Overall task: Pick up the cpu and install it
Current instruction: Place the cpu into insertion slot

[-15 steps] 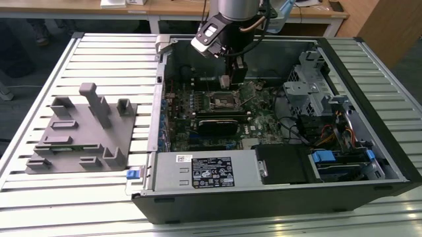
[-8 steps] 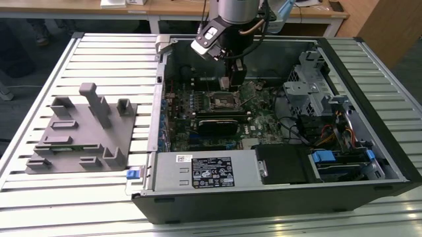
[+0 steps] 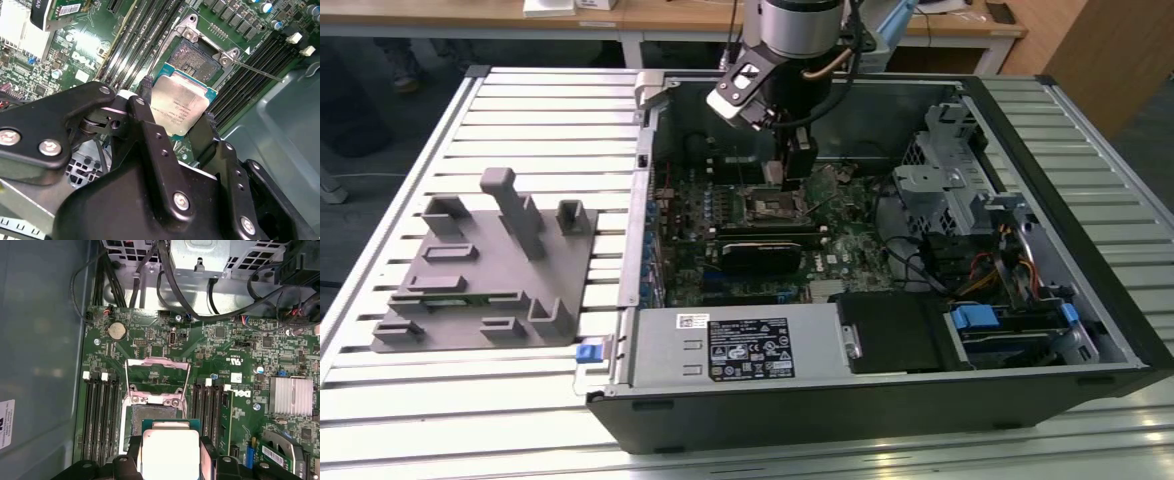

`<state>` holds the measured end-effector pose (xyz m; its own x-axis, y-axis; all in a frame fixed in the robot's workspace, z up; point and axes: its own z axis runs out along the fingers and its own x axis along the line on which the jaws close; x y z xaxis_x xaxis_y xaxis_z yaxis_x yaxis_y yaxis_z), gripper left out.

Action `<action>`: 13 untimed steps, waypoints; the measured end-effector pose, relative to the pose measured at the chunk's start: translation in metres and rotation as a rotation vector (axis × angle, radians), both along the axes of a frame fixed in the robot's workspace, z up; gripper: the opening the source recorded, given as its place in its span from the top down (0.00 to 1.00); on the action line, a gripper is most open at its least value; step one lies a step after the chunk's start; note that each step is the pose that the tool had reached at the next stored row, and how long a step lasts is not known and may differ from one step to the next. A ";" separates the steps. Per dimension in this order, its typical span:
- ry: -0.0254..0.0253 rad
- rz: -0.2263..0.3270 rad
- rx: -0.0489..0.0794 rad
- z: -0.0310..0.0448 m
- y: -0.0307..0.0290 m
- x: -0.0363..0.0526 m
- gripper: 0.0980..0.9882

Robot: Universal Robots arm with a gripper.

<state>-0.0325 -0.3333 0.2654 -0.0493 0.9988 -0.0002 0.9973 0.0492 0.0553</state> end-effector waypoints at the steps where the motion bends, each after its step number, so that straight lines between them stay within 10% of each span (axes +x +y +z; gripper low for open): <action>1: 0.0000 0.000 0.000 -0.0009 0.0000 0.0000 0.50; 13: 0.0000 0.000 0.000 -0.0074 0.0002 0.0000 0.50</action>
